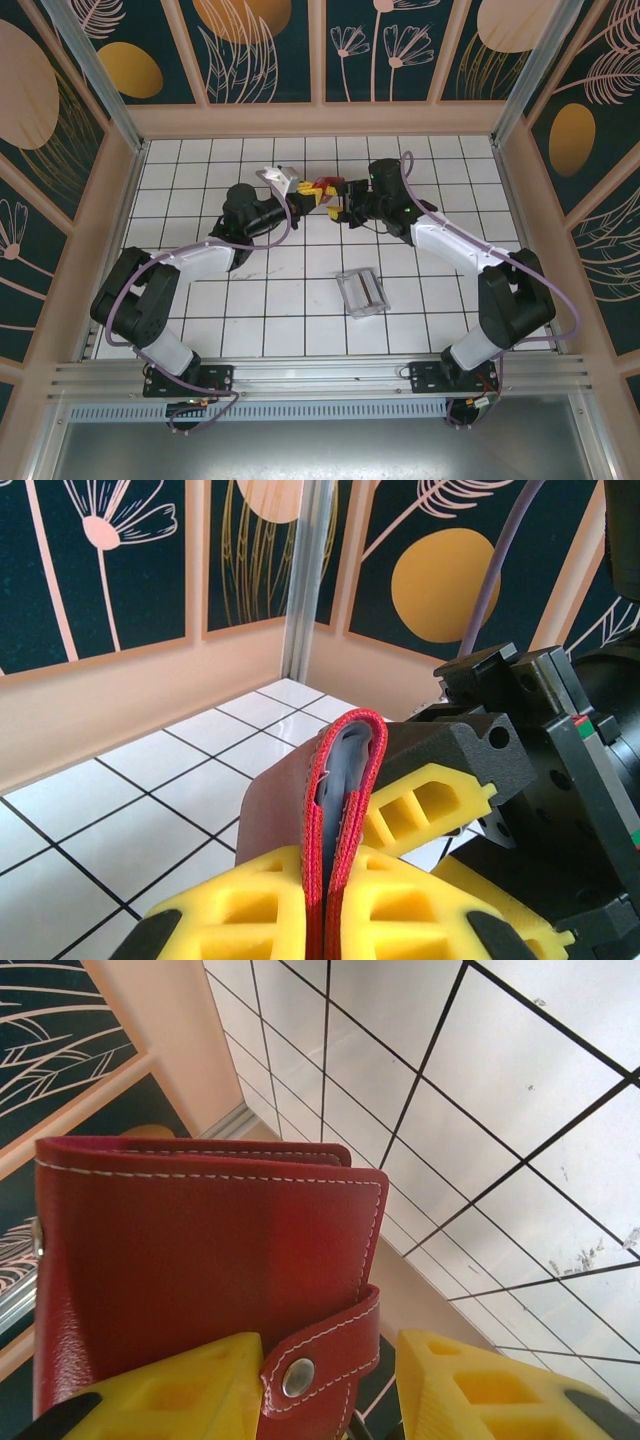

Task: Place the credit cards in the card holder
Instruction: Open the button on the card holder.

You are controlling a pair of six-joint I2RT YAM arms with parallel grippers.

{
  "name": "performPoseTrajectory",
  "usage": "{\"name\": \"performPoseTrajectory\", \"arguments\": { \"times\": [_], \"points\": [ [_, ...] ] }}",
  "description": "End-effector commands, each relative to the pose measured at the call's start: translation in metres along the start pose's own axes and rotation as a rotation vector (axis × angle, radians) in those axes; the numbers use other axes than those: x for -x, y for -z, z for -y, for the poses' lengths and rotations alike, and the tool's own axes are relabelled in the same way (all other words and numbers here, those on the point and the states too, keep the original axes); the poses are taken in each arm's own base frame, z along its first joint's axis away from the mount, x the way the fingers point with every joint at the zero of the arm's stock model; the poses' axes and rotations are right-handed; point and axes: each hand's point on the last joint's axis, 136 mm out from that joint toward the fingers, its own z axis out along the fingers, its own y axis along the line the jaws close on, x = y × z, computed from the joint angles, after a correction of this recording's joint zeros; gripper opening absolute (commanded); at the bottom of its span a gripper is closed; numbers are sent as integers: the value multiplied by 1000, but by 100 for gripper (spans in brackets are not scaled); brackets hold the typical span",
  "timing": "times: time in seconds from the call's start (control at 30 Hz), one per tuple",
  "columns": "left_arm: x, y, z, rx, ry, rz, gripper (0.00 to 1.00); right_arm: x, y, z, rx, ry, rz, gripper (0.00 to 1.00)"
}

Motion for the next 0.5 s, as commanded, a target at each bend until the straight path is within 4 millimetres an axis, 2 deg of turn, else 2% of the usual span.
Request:
{"name": "performPoseTrajectory", "arguments": {
  "times": [0.0, 0.07, 0.13, 0.2, 0.3, 0.47],
  "points": [
    [11, -1, 16, -62, -54, 62, 0, -32, 1, -10, 47, 16, -107, 38],
    [12, -1, 16, -61, -46, 70, 0, -32, 1, -10, 50, 17, -110, 31],
    [14, -1, 16, -60, -35, 80, 0, -32, 0, -5, 38, 13, -106, 14],
    [14, 0, 15, -59, -33, 82, 0, -33, -1, -2, 31, 13, -106, 6],
    [13, 1, 12, -32, -29, 86, 0, -32, -2, 3, 20, 15, -100, 1],
    [19, 15, -3, 72, 60, 188, 0, -28, -4, 9, -34, 90, -42, 0]
  ]
}}
